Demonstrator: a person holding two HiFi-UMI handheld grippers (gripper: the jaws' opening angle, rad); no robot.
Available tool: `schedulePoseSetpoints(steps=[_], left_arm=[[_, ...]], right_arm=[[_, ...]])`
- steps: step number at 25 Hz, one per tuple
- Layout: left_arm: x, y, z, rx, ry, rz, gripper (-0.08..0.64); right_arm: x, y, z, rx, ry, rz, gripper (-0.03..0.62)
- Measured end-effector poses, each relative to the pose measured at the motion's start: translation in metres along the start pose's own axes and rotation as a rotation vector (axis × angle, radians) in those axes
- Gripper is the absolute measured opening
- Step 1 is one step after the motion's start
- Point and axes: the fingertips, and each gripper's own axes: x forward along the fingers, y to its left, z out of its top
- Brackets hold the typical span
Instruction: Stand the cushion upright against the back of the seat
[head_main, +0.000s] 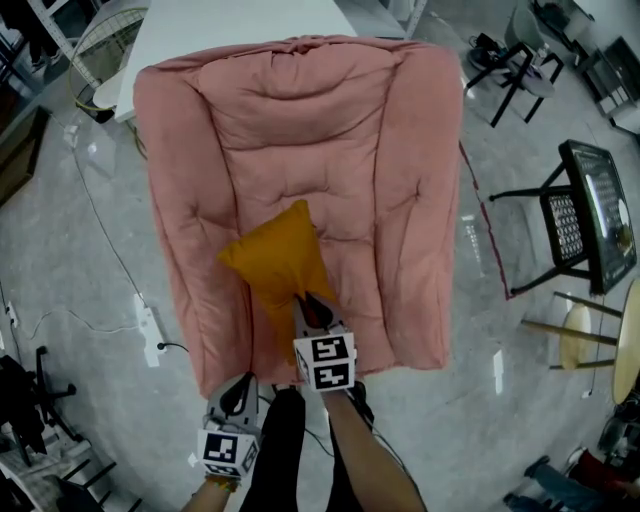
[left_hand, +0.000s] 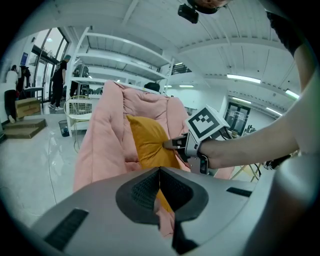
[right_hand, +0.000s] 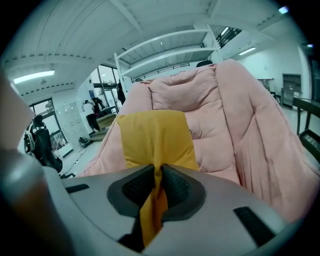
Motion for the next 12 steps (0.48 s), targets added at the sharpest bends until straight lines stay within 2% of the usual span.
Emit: schedulePoseSetpoints(steps=[9, 12], left_arm=[[-0.005, 0.000, 0.012, 0.017, 0.024, -0.040, 0.012], [0.000, -0.004, 0.019, 0.011, 0.000, -0.056, 0.012]], right_arm=[[0.027, -0.028, 0.050, 0.067, -0.136, -0.154, 0.054], [0.040, -0.042, 0.063, 0.082, -0.161, -0.206, 0.054]])
